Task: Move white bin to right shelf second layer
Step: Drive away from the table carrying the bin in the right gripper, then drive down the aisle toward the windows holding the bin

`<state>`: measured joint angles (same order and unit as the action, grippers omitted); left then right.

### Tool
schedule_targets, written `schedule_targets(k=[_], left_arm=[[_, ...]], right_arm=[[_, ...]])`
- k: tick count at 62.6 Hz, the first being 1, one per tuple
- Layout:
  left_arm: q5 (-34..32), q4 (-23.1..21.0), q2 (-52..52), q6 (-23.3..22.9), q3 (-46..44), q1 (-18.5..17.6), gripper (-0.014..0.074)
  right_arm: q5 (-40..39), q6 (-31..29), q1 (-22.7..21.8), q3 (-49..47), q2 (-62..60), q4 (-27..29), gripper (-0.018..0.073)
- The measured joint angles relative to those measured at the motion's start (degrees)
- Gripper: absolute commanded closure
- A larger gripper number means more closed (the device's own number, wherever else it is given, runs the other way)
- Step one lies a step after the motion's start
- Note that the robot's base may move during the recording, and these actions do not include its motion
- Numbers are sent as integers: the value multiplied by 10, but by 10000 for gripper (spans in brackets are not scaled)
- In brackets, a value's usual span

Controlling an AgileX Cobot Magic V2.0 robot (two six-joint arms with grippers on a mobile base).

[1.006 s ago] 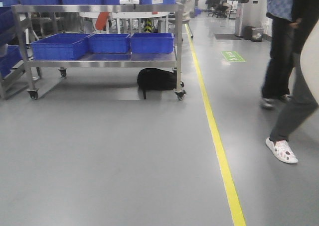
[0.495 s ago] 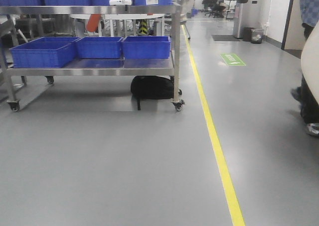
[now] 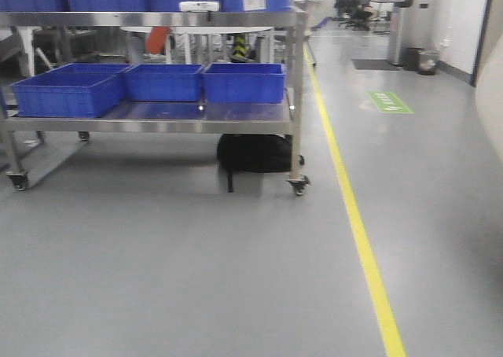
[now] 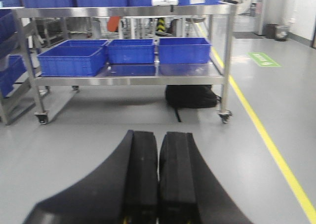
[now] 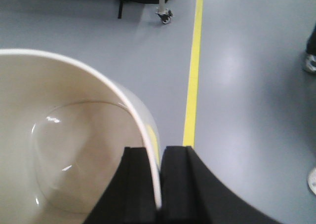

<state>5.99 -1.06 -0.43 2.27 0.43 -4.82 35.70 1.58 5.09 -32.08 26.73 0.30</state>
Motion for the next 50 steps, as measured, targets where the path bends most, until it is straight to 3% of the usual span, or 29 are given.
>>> schedule_targets(k=[50], left_arm=[[0,0,0,0,0,0,512]], right_arm=[[1,0,0,0,0,0,512]])
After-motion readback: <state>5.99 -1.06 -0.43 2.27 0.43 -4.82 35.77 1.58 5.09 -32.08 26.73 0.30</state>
